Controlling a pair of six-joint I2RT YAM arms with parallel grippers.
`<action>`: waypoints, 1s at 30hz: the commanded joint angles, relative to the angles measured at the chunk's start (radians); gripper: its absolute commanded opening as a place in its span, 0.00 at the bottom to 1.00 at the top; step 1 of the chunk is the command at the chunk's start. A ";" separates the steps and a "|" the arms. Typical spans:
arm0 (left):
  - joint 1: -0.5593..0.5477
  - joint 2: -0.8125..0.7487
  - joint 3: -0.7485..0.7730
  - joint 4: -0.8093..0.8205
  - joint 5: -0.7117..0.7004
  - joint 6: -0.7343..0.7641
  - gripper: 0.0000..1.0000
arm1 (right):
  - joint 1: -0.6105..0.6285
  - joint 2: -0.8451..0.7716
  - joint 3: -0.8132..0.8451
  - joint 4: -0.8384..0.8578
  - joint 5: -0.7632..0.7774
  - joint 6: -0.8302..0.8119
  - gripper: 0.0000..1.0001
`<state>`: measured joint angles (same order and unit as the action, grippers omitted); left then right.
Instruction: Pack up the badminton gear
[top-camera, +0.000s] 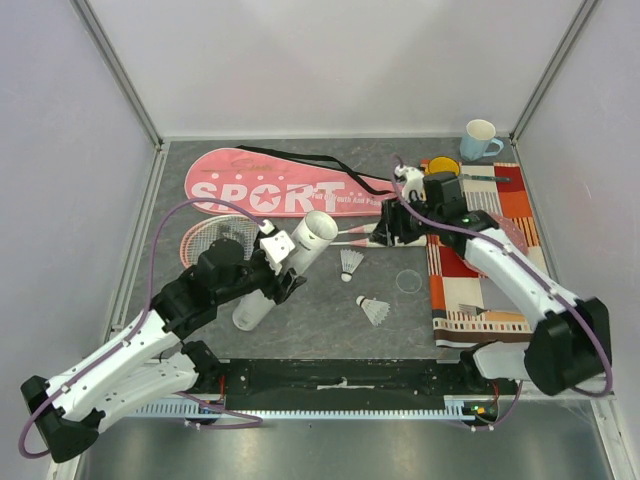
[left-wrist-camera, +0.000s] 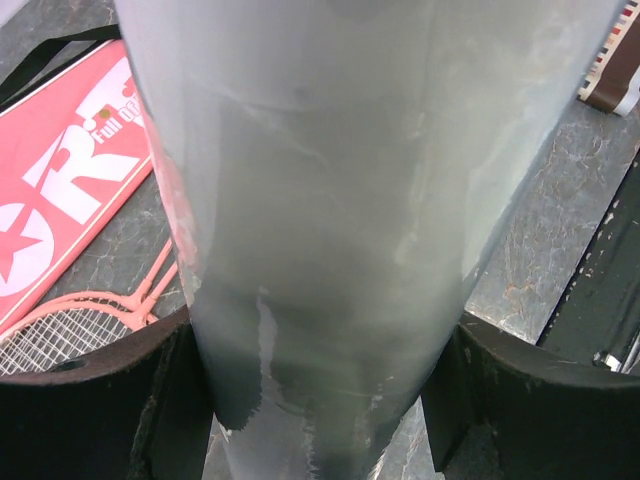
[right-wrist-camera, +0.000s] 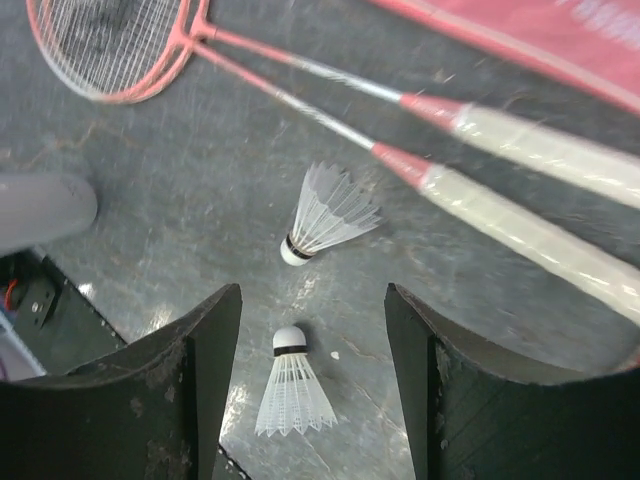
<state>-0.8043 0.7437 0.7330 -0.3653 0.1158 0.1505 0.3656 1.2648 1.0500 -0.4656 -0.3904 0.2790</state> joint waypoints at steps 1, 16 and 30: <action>0.001 -0.009 0.003 0.042 -0.008 0.009 0.18 | -0.014 0.137 -0.065 0.326 -0.252 0.021 0.67; 0.001 0.016 0.006 0.046 0.064 0.006 0.18 | 0.047 0.567 0.151 0.193 -0.378 -0.207 0.54; 0.001 0.020 0.006 0.051 0.068 0.007 0.18 | 0.098 0.582 0.123 0.134 -0.295 -0.244 0.31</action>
<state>-0.8043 0.7677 0.7296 -0.3653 0.1627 0.1505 0.4637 1.8469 1.1675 -0.3321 -0.6910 0.0570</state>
